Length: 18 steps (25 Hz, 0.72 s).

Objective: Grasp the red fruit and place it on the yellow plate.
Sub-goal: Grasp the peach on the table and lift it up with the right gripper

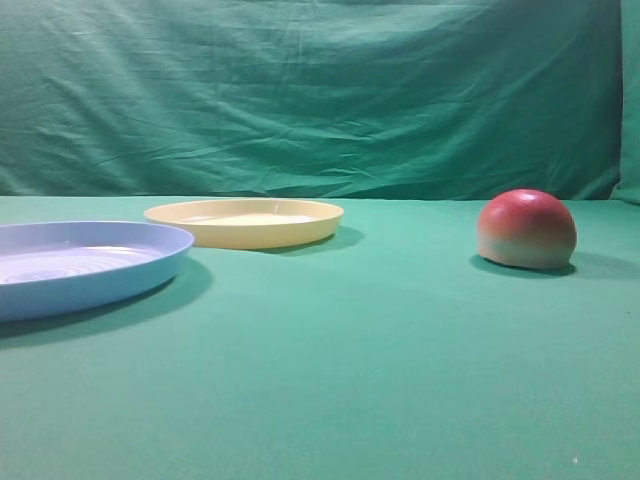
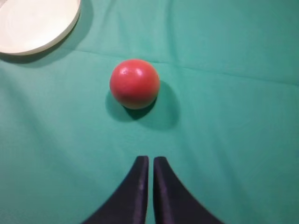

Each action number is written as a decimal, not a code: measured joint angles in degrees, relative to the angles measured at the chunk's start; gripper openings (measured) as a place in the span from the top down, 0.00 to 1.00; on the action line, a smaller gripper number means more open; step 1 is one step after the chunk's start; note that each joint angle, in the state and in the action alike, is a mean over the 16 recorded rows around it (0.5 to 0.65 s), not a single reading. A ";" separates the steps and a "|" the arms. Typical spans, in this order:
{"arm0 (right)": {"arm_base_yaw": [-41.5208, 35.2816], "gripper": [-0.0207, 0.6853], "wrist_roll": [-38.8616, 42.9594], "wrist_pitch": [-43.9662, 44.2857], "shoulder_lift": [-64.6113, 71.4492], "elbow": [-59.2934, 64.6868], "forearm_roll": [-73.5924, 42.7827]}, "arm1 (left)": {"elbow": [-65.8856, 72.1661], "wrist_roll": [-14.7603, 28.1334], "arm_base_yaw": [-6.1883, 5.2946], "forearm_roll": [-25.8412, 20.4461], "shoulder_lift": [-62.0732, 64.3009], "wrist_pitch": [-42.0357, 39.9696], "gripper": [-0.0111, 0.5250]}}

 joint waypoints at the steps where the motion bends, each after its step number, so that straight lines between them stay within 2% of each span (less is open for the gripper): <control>1: 0.98 0.97 -0.20 -0.31 2.09 -1.05 -0.22 | 0.00 0.00 0.00 0.00 0.00 0.00 0.69; 5: 4.87 0.96 -0.72 -1.53 10.27 -5.33 -1.80 | 0.00 0.00 0.00 0.00 0.00 0.00 0.69; 9: 7.69 0.87 -0.82 -3.05 17.72 -9.24 -3.45 | 0.00 0.00 0.00 0.00 0.00 0.00 0.69; 18: 8.87 0.39 -1.00 -7.17 30.25 -15.15 -4.58 | 0.00 0.00 0.00 0.00 0.00 0.00 0.69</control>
